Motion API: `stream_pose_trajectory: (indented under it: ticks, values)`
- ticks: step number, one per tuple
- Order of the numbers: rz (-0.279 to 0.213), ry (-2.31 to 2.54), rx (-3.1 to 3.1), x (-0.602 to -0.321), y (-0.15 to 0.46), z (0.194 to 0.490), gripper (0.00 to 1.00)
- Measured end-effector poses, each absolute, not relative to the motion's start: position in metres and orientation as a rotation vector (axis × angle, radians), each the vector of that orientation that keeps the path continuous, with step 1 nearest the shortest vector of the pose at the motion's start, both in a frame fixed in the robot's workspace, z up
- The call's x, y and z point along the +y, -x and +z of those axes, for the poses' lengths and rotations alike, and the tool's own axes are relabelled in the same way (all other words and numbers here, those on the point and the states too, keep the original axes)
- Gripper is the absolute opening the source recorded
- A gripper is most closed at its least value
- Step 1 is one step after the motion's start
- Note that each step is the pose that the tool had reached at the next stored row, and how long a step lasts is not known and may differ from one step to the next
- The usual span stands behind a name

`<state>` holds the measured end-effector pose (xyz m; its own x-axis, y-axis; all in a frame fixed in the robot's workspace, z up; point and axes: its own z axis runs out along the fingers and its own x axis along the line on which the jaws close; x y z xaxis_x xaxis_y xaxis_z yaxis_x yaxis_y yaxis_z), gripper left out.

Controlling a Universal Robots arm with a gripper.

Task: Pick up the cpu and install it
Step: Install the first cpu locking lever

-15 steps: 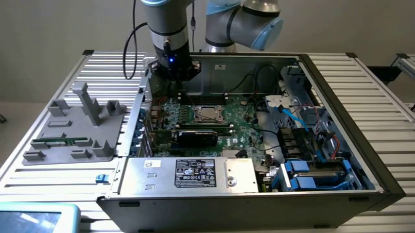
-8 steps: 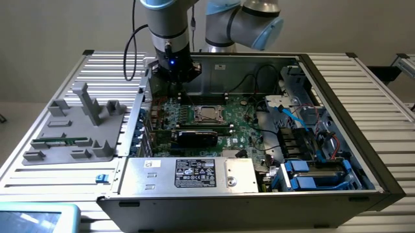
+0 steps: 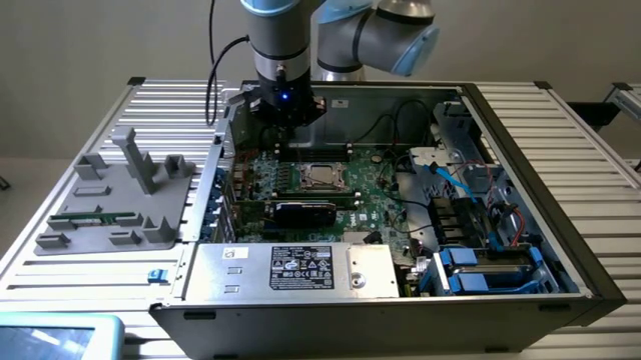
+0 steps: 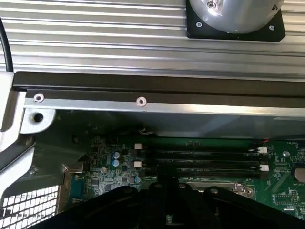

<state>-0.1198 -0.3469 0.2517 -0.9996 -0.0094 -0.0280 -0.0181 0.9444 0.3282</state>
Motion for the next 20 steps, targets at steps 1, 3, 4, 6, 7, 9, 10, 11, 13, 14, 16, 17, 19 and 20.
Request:
stream_pose_trajectory:
  ticks: [1, 3, 4, 6, 7, 9, 10, 11, 13, 14, 16, 17, 19, 20]
  values:
    - [0.52, 0.026, 3.072, -0.347, 0.116, 0.252, 0.09]
    - [0.524, 0.033, 3.072, -0.347, 0.11, 0.252, 0.09]
    - [0.527, 0.035, 3.072, -0.347, 0.107, 0.252, 0.09]
    - [0.528, 0.035, 3.072, -0.347, 0.103, 0.252, 0.09]
    - [0.528, 0.035, 3.073, -0.347, 0.102, 0.252, 0.09]
    - [0.528, 0.035, 3.072, -0.347, 0.102, 0.252, 0.09]
    - [0.528, 0.035, 3.072, -0.347, 0.102, 0.252, 0.09]
    - [0.528, 0.035, 3.072, -0.347, 0.102, 0.252, 0.09]
    - [0.529, 0.045, 3.073, -0.347, 0.102, 0.252, 0.09]
    - [0.529, 0.059, 3.074, -0.347, 0.102, 0.251, 0.09]
    - [0.53, 0.092, 3.077, -0.347, 0.102, 0.25, 0.09]
    - [0.53, 0.115, 3.079, -0.347, 0.102, 0.249, 0.09]
    - [0.532, 0.164, 3.082, -0.347, 0.102, 0.248, 0.09]
    - [0.532, 0.17, 3.082, -0.348, 0.102, 0.248, 0.09]
